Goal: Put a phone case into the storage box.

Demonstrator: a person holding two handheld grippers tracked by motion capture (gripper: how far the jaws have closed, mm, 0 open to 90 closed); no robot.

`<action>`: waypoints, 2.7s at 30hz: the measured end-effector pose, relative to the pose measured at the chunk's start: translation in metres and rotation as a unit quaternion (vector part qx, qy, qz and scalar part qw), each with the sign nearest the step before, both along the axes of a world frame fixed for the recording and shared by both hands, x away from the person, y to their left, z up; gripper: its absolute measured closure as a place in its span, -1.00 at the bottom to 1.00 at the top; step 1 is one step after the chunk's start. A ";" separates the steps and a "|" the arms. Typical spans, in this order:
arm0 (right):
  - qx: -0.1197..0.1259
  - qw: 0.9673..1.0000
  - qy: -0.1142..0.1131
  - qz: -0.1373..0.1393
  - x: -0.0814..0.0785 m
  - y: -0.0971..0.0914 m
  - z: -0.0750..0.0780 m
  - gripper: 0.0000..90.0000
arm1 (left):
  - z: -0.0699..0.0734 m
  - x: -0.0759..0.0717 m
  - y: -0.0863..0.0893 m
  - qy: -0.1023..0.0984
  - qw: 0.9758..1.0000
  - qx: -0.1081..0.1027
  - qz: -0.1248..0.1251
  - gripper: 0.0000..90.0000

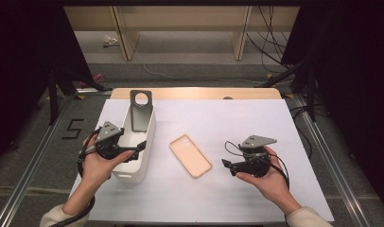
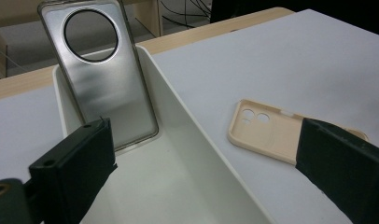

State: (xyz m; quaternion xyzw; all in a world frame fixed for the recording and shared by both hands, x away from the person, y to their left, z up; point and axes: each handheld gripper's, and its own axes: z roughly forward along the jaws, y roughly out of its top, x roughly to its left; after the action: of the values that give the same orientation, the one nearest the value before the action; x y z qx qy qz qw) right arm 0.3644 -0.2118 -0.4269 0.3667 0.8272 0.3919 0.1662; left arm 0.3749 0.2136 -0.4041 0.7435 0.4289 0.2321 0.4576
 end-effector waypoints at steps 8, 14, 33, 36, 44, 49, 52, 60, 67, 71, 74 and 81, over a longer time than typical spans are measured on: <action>0.003 1.000 0.001 -0.001 0.000 0.000 0.000 -0.63 | -0.001 -0.001 -0.005 0.000 1.000 0.008 -0.007 -0.91; 0.005 1.000 0.001 -0.003 -0.001 -0.002 0.001 -0.63 | 0.000 -0.001 -0.005 0.001 1.000 0.010 -0.005 -0.91; 0.014 1.000 0.002 -0.015 0.002 -0.005 0.002 -0.63 | 0.004 -0.006 -0.018 -0.014 0.999 0.011 -0.031 -0.82; 0.018 1.000 0.002 -0.019 0.003 -0.008 0.002 -0.63 | 0.007 -0.010 -0.024 -0.025 0.999 0.007 -0.040 -0.70; 0.021 1.000 0.000 -0.019 0.001 -0.009 0.004 -0.63 | 0.021 -0.022 -0.062 -0.040 0.996 0.015 -0.072 0.29; 0.021 0.999 -0.003 -0.025 0.000 -0.011 0.005 -0.63 | 0.013 -0.022 -0.102 -0.006 0.992 0.030 -0.120 0.96; 0.022 0.999 0.000 -0.028 0.001 -0.011 0.005 -0.63 | 0.004 -0.018 -0.124 0.020 0.990 0.034 -0.137 0.99; 0.023 0.999 0.000 -0.029 0.002 -0.014 0.005 -0.63 | -0.032 -0.005 -0.167 0.106 0.981 0.054 -0.152 1.00; 0.023 0.999 0.000 -0.029 0.002 -0.015 0.005 -0.63 | -0.056 -0.005 -0.182 0.147 0.971 0.087 -0.169 1.00; 0.023 0.999 -0.001 -0.029 0.001 -0.015 0.005 -0.63 | -0.062 -0.005 -0.183 0.155 0.967 0.104 -0.174 1.00; 0.022 0.999 -0.001 -0.029 0.001 -0.015 0.005 -0.63 | -0.065 -0.005 -0.184 0.160 0.964 0.113 -0.178 1.00; 0.023 0.999 0.000 -0.029 0.001 -0.015 0.005 -0.63 | -0.068 -0.005 -0.182 0.172 0.959 0.124 -0.186 1.00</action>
State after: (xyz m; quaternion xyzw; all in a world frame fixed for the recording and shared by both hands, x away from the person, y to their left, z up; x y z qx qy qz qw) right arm 0.3657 -0.2266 -0.4217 0.3944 0.8070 0.4061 0.1685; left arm 0.3699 0.0315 -0.4717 0.8900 0.3227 0.0629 0.3161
